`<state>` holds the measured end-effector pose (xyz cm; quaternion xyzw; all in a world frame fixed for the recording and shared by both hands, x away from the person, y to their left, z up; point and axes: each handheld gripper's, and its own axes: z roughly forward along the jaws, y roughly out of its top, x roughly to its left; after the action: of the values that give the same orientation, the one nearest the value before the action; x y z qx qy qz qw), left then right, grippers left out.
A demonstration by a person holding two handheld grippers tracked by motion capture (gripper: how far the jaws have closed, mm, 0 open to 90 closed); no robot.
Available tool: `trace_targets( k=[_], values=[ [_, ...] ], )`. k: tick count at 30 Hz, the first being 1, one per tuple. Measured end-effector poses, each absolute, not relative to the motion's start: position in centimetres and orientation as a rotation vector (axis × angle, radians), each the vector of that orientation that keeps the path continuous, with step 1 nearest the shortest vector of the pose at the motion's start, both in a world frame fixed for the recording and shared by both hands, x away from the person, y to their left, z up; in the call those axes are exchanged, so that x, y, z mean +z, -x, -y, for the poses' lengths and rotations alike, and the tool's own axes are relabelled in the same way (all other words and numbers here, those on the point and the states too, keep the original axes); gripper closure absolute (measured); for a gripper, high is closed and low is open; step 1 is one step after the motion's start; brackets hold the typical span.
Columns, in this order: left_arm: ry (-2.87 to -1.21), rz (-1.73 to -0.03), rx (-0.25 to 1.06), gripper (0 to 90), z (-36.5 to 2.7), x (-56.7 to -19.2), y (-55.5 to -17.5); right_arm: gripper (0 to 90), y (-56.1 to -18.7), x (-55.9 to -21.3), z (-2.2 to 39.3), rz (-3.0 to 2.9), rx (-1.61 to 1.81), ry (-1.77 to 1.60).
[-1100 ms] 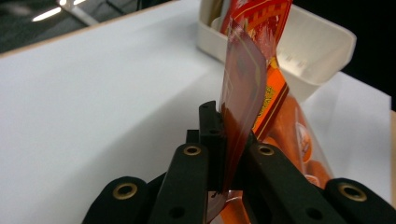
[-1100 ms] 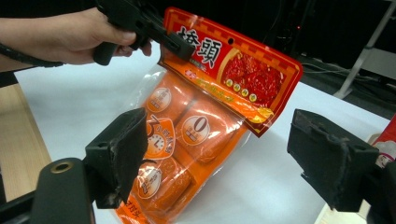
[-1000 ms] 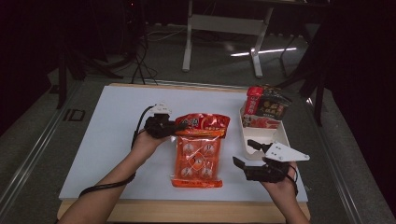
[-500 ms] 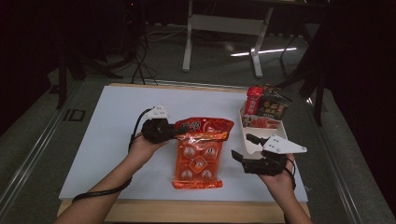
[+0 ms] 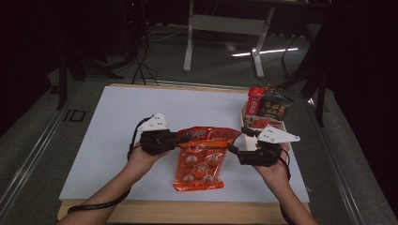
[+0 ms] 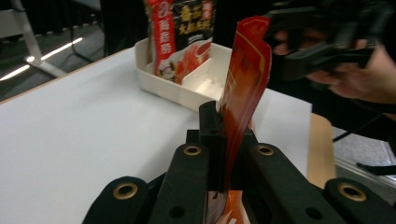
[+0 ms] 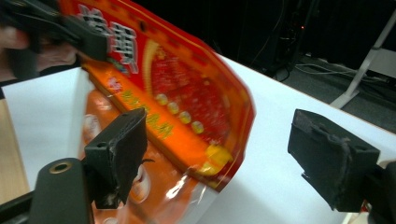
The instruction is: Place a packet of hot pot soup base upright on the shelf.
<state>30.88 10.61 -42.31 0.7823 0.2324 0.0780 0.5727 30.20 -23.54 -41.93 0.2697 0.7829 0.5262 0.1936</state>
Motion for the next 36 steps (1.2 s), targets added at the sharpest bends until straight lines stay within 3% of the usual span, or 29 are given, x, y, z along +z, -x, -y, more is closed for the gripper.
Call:
trace_targets(
  k=[7,9,14,24,26,30,36],
  values=[
    [-1.828,-0.512,0.167,89.0,-10.7,-42.1,-29.8,23.7,-31.4,-42.5,22.8,-2.239,1.509,-0.743],
    [-1.830,-0.502,0.172,89.0,-10.7,-42.2,-29.5,28.5,-31.6,-42.7,22.6,-2.264,1.527,-0.733],
    [-1.840,-0.490,0.192,88.9,-10.6,-42.4,-29.3,49.6,-31.8,-43.3,22.2,-2.365,1.545,-0.682],
    [-1.833,-0.490,0.151,88.7,-10.6,-42.4,-29.4,67.7,-32.6,-44.0,22.4,-2.486,1.611,-0.699],
    [-1.842,-0.495,0.163,88.6,-10.5,-42.5,-29.4,82.7,-32.5,-44.2,21.8,-2.518,1.591,-0.675],
    [-1.836,-0.497,0.162,87.9,-10.7,-42.5,-29.5,89.0,-32.0,-43.8,21.4,-2.521,1.530,-0.632],
    [-1.830,-0.507,0.142,87.5,-11.0,-42.0,-29.2,89.9,-31.1,-43.0,21.2,-2.527,1.491,-0.593]
  ],
)
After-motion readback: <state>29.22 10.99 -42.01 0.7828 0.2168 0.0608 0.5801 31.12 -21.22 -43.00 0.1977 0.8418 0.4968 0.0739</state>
